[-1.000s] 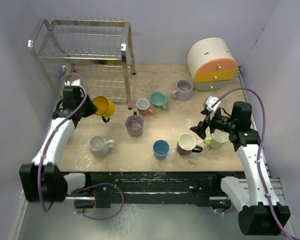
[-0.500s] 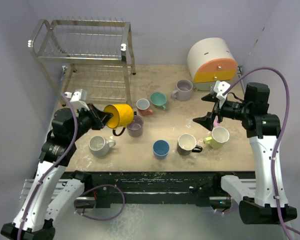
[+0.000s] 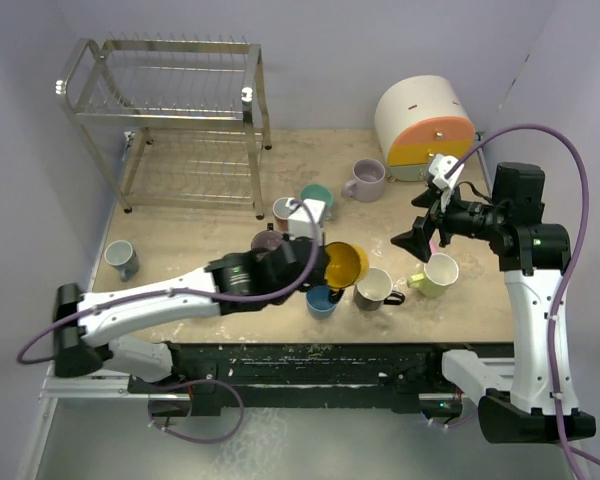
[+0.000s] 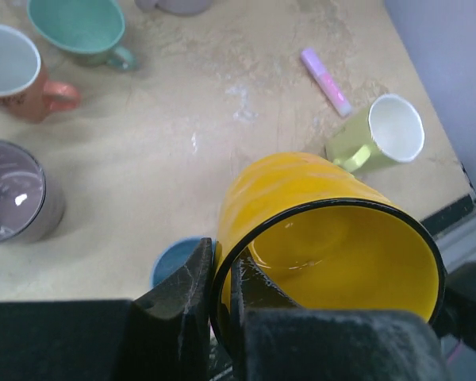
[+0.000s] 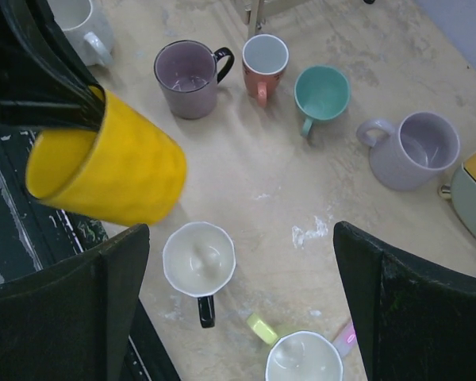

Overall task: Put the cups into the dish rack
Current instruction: Pick up the cup at the center of the board.

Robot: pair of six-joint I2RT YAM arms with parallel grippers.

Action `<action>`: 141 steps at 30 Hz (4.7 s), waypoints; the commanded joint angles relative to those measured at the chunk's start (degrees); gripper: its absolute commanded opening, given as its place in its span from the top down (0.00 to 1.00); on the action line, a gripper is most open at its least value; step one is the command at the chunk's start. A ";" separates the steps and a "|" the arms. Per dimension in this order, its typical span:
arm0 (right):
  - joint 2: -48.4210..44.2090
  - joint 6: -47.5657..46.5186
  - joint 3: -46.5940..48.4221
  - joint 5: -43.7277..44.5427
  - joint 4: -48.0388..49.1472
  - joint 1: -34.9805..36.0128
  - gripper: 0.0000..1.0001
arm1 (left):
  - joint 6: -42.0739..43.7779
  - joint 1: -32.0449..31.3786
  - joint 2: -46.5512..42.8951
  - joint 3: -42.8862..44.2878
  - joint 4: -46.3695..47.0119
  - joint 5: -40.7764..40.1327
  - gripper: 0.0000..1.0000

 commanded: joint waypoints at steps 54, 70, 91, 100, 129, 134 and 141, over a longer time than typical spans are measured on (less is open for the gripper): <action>6.90 17.88 -3.44 35.14 10.55 13.56 0.80 | -16.07 -4.90 40.53 57.03 -24.23 -27.31 1.00; 7.31 20.25 -1.67 23.56 11.14 11.40 1.00 | -8.78 -4.90 25.53 37.49 -2.65 -15.77 0.40; 3.28 29.18 0.09 -3.44 26.59 1.24 1.00 | -4.40 1.66 -6.47 -12.64 60.43 34.37 0.06; 6.55 47.55 8.55 -14.33 43.60 1.22 1.00 | -8.86 3.33 -3.21 -14.15 73.72 41.50 0.03; 6.38 88.61 -1.86 -21.54 93.10 1.06 1.00 | -22.34 4.41 13.42 0.31 88.38 37.91 0.30; 5.69 88.91 -2.80 -21.46 93.67 1.06 1.00 | -26.24 4.75 15.09 -0.35 92.54 34.81 0.49; 5.29 88.56 -4.03 -21.68 93.79 1.06 1.00 | -29.18 5.42 17.02 -0.08 96.40 35.01 0.54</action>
